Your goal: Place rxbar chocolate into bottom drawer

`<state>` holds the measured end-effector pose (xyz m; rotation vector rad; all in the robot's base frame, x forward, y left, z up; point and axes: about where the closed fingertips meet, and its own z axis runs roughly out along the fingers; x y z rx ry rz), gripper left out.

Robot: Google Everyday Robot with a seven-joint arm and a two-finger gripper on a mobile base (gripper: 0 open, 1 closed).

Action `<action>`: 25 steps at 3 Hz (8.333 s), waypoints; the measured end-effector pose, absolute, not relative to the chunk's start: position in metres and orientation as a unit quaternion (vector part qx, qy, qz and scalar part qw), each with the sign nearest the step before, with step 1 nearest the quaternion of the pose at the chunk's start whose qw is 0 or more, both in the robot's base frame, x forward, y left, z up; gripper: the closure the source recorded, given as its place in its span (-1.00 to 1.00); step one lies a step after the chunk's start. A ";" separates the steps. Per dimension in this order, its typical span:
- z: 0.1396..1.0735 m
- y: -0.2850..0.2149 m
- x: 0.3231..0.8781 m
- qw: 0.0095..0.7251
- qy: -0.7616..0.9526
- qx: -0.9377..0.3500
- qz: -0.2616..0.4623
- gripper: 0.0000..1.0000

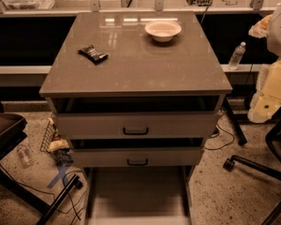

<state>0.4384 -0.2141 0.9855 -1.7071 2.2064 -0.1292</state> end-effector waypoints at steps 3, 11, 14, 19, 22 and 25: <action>0.987 -0.190 0.483 0.259 0.789 -0.556 -0.026 -1.00; 0.982 -0.026 0.690 0.534 0.735 -0.392 0.146 -1.00; 0.907 0.081 0.787 0.511 0.743 -0.387 0.191 -1.00; 0.812 0.177 0.798 0.436 0.775 -0.373 0.263 0.28; 0.818 0.177 0.798 0.436 0.775 -0.373 0.263 1.00; 0.818 0.177 0.798 0.436 0.775 -0.373 0.263 1.00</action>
Offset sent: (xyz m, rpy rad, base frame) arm 0.0449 0.0235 -0.0014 0.1382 -0.0911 -0.0657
